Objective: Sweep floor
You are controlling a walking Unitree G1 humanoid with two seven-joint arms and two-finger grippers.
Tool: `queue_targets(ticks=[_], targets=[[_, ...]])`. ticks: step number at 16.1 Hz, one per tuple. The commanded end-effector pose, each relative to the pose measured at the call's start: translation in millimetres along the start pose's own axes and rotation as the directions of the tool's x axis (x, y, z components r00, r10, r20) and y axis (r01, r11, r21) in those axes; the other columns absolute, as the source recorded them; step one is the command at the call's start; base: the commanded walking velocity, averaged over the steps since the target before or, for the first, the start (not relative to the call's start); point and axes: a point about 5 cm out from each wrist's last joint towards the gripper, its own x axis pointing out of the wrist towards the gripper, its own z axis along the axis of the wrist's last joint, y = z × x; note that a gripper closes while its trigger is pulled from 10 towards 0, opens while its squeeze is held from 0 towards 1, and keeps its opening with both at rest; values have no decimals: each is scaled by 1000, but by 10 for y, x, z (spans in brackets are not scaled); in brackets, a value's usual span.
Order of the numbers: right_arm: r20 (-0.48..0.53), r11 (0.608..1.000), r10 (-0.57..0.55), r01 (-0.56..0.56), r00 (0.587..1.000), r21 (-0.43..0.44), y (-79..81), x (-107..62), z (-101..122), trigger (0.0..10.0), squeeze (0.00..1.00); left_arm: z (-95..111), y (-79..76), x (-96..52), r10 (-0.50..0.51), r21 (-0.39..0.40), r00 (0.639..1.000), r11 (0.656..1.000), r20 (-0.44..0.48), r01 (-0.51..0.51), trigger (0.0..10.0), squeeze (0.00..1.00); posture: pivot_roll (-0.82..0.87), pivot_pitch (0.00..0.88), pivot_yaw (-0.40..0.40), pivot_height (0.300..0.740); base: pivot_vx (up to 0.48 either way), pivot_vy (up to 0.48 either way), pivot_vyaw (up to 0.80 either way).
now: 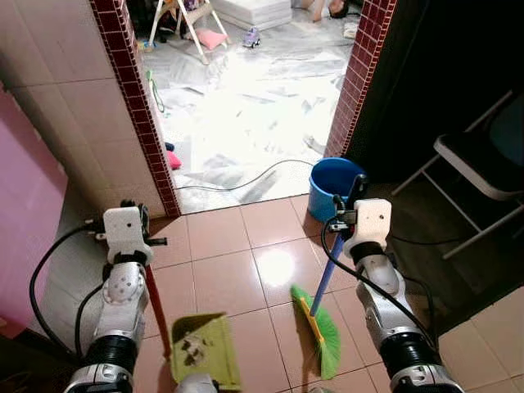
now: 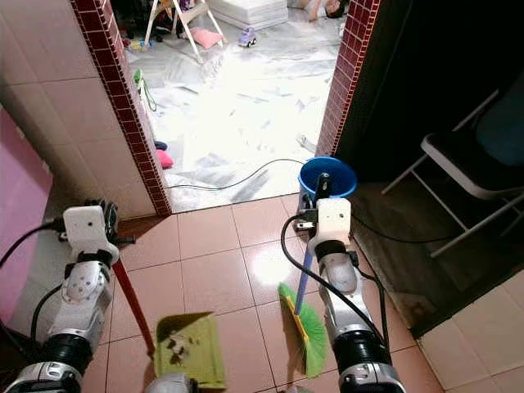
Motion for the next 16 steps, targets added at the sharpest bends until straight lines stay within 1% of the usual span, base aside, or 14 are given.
queue_targets(ticks=[1, 5, 9, 11, 13, 14, 16], targets=[[4, 1000, -5, 5, 1000, 11, -25, 22, 33, 10000, 0, -90, -9, -43, -4, -2, 999, 1000, -43, 4, 10000, 0, -26, 0, -10, 740, 0, 0, 0], [-10, 1000, 9, -9, 1000, -1, -8, -17, -6, 10000, 0, -156, -12, -97, -1, 6, 998, 1000, -65, 1, 10000, 0, -26, 0, -20, 740, 0, 0, 0], [-26, 999, -37, 38, 999, 6, -85, -88, -51, 10000, 0, -187, -21, -175, -35, 12, 997, 999, -63, 36, 10000, 0, -32, 0, -10, 740, 0, 0, 0], [-36, 997, -75, 75, 997, 2, -140, -145, -82, 10000, 0, -227, -24, -243, -59, 20, 996, 998, -74, 60, 10000, 0, -32, 0, -7, 740, 0, 0, 0], [-89, 994, -105, 104, 991, -21, -218, -201, -141, 10000, 0, -242, -16, -270, -63, 23, 995, 998, -79, 65, 10000, 0, -26, 0, -7, 740, 0, 0, 0], [-105, 995, -97, 94, 990, -31, -236, -247, -153, 10000, 0, -237, -15, -284, -66, 25, 995, 997, -78, 68, 10000, 0, -24, 0, -7, 740, 0, 0, 0], [-111, 996, -84, 84, 990, -3, -250, -348, -139, 10000, 0, -230, -14, -343, -83, 31, 994, 996, -77, 85, 10000, 0, -29, 0, 5, 740, 0, 0, 0]])
